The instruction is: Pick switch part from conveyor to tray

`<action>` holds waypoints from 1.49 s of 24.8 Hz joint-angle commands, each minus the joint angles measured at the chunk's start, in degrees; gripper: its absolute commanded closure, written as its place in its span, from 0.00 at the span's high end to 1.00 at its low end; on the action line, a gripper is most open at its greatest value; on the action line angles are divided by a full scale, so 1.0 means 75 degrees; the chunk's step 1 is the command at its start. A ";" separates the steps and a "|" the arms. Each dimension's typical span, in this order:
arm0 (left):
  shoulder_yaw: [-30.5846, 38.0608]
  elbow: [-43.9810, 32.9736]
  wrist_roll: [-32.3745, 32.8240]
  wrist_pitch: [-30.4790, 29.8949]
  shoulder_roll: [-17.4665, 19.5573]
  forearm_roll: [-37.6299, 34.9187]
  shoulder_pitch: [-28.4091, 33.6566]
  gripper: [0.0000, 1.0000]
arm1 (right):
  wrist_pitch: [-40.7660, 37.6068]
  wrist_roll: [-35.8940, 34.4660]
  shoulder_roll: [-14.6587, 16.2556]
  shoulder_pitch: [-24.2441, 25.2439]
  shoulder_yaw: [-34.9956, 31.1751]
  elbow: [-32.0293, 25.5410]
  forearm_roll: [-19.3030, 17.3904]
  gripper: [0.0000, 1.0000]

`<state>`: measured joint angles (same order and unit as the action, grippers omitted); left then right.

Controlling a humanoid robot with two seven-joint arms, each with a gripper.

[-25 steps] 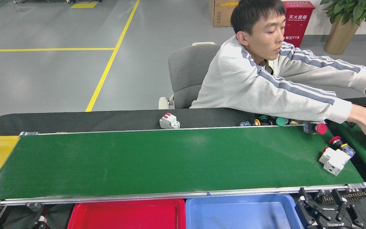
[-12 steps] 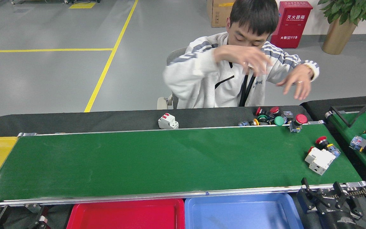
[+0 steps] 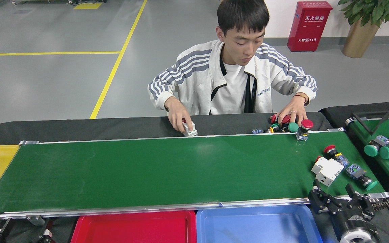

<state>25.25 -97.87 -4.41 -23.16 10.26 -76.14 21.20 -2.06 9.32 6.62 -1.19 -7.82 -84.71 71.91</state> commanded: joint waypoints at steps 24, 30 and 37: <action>0.0008 0.0077 -0.0010 0.0005 0.0156 -0.0020 -0.0109 1.00 | 0.0029 0.0152 -0.0050 -0.1763 0.1535 0.1592 -0.0564 0.01; 0.0032 0.0077 -0.0010 0.0005 0.0144 -0.0020 -0.0097 1.00 | -0.1693 0.0140 0.0067 -0.0837 0.1348 -0.0073 -0.1162 0.01; 0.0044 0.0089 -0.0010 0.0017 0.0144 -0.0008 -0.0062 1.00 | -0.4483 0.0093 0.0243 0.1788 0.0984 -0.1936 -0.1443 0.95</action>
<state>25.20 -96.74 -4.24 -23.20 10.69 -76.17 20.72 -30.61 10.73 8.05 11.51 0.23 -97.37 61.38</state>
